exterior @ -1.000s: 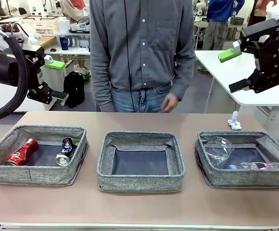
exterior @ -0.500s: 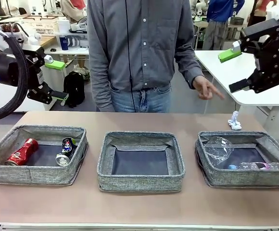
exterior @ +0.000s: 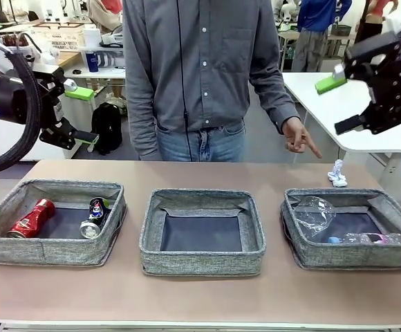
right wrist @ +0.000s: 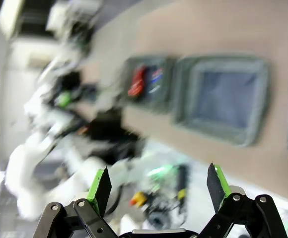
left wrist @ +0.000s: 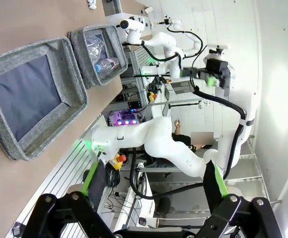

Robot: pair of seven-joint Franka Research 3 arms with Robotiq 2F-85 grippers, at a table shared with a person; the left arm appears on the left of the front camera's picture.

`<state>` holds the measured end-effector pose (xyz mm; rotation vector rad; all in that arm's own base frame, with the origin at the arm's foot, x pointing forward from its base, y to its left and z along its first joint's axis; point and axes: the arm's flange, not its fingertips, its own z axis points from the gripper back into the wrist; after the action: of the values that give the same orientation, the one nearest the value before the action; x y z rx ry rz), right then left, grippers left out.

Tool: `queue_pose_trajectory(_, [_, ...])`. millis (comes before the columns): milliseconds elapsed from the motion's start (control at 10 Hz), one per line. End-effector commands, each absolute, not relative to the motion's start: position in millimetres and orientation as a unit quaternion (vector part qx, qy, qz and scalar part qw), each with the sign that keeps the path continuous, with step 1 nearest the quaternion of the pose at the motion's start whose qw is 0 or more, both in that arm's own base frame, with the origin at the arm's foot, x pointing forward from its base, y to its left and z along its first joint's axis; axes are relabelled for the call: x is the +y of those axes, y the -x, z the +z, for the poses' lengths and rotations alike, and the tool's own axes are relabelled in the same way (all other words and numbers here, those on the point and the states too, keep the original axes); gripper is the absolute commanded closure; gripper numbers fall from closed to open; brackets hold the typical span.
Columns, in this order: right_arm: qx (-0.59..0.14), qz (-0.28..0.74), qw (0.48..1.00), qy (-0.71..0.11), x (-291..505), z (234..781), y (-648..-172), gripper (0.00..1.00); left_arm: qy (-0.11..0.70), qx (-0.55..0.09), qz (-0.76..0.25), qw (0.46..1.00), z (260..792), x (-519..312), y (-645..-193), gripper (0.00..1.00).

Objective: Sort the waste into the appropriate baskets.
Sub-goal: Pick up the waste item pointed out by the person.

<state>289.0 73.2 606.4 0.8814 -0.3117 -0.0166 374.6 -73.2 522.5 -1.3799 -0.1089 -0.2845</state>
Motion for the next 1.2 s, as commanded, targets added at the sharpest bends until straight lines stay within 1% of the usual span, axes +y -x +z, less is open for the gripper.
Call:
queue_pose_trajectory(0, [-0.154,-0.094,0.971,-0.156,78.4,592.0,-314.3,0.0,0.635,-0.054,-0.139,0.758,523.7,-73.5,-373.3,0.0])
queue_pose_trajectory(100, [-0.134,-0.108,0.985,-0.008,67.3,580.1,-334.7,0.0,0.635,-0.054,-0.139,0.758,523.7,-73.5,-373.3,0.0])
queue_pose_trajectory(200, [-0.133,-0.104,0.978,0.122,48.6,572.6,-350.5,0.0,0.635,-0.054,-0.139,0.758,523.7,-73.5,-373.3,0.0])
queue_pose_trajectory(300, [-0.109,-0.063,0.98,0.151,32.8,568.8,-357.5,0.0,0.635,-0.054,-0.139,0.758,523.7,-73.5,-373.3,0.0])
queue_pose_trajectory(400, [-0.141,-0.08,0.972,0.17,18.6,571.9,-355.4,0.0,0.635,-0.054,-0.139,0.758,523.7,-73.5,-373.3,0.0])
queue_pose_trajectory(500, [-0.195,-0.102,0.969,0.116,11.4,582.2,-345.3,0.0,0.635,-0.054,-0.139,0.758,523.7,-73.5,-373.3,0.0])
queue_pose_trajectory(600, [-0.253,-0.149,0.956,0.022,7.6,599.3,-320.7,0.0,0.635,-0.054,-0.139,0.758,523.7,-73.5,-373.3,0.0])
queue_pose_trajectory(700, [-0.196,-0.063,0.977,0.049,9.1,563.4,-354.2,0.0,0.635,-0.054,-0.139,0.758,523.7,-73.5,-373.3,0.0])
queue_pose_trajectory(800, [-0.196,-0.063,0.977,0.049,9.1,563.4,-354.2,0.0,0.635,-0.054,-0.139,0.758,523.7,-73.5,-373.3,0.0])
queue_pose_trajectory(900, [-0.22,-0.098,0.969,0.061,-2.1,583.8,-337.8,0.0,0.635,-0.054,-0.139,0.758,523.7,-73.5,-373.3,0.0])
queue_pose_trajectory(1000, [-0.224,-0.086,0.967,0.09,-9.3,579.2,-357.1,0.0,0.635,-0.054,-0.139,0.758,523.7,-73.5,-373.3,0.0])
queue_pose_trajectory(1100, [-0.222,-0.046,0.971,0.071,-26.5,579.3,-381.4,0.0,0.635,-0.054,-0.139,0.758,523.7,-73.5,-373.3,0.0])
